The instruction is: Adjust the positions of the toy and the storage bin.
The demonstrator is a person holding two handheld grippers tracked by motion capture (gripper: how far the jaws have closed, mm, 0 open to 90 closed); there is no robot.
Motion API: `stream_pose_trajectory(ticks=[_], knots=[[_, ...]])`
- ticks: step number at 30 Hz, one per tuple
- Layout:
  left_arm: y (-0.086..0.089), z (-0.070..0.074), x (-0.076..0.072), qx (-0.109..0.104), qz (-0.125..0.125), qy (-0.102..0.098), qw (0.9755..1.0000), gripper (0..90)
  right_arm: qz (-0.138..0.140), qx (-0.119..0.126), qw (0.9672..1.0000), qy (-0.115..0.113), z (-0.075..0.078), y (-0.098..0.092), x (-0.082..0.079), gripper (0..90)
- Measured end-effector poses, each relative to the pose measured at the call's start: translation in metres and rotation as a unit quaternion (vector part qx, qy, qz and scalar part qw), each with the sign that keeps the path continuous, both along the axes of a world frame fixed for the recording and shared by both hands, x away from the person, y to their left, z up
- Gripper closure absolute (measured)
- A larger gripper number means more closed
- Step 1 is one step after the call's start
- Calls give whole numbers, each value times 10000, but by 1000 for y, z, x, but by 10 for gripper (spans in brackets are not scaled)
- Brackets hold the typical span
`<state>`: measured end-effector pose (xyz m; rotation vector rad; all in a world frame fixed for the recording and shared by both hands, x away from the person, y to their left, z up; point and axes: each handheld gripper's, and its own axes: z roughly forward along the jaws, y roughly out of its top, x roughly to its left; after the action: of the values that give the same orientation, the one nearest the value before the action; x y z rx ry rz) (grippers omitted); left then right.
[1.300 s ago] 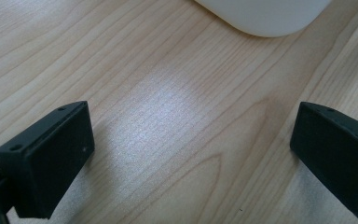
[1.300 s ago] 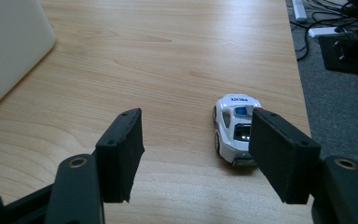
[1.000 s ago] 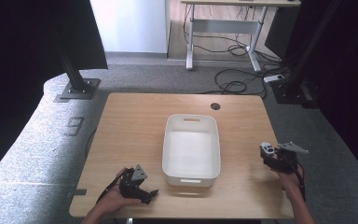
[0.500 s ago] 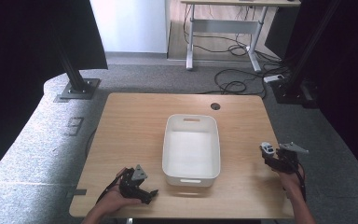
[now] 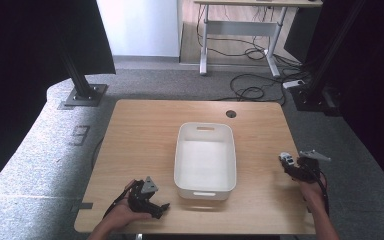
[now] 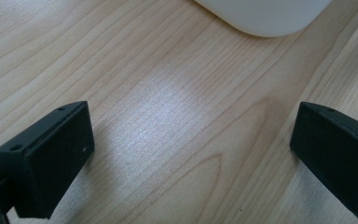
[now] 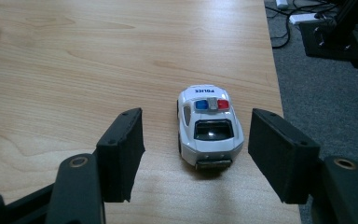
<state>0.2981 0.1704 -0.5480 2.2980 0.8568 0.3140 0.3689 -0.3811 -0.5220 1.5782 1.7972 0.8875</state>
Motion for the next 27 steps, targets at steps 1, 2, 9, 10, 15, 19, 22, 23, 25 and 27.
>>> stream_pose_trajectory(ticks=[1,2,9,10,15,19,22,23,25,27], knots=[[0,0,0,-1,-1,0,10000,0,-3,5,10000,-4,0,0,0,354],[0,0,0,-2,0,0,10000,0,-6,16,10000,-10,0,0,1,357],[0,0,0,-2,-2,-2,10000,0,-53,34,10000,21,-2,1,6,366],[0,0,0,-3,0,-2,10000,0,-58,36,10000,23,-3,1,7,366],[0,0,0,-3,-4,-1,10000,0,-43,157,9999,-3,-1,0,8,372],[0,0,0,-2,3,1,10000,0,-65,167,9998,35,0,-1,10,374],[0,0,0,-1,3,1,10000,0,-77,146,9998,69,-1,-1,11,377],[0,0,0,-3,4,1,10000,0,-74,136,9999,74,-1,-1,12,378],[0,0,0,-1,2,0,10000,0,-69,123,9999,84,-2,0,12,380],[0,0,0,-2,4,1,10000,0,-65,102,9999,95,-2,0,12,381]])
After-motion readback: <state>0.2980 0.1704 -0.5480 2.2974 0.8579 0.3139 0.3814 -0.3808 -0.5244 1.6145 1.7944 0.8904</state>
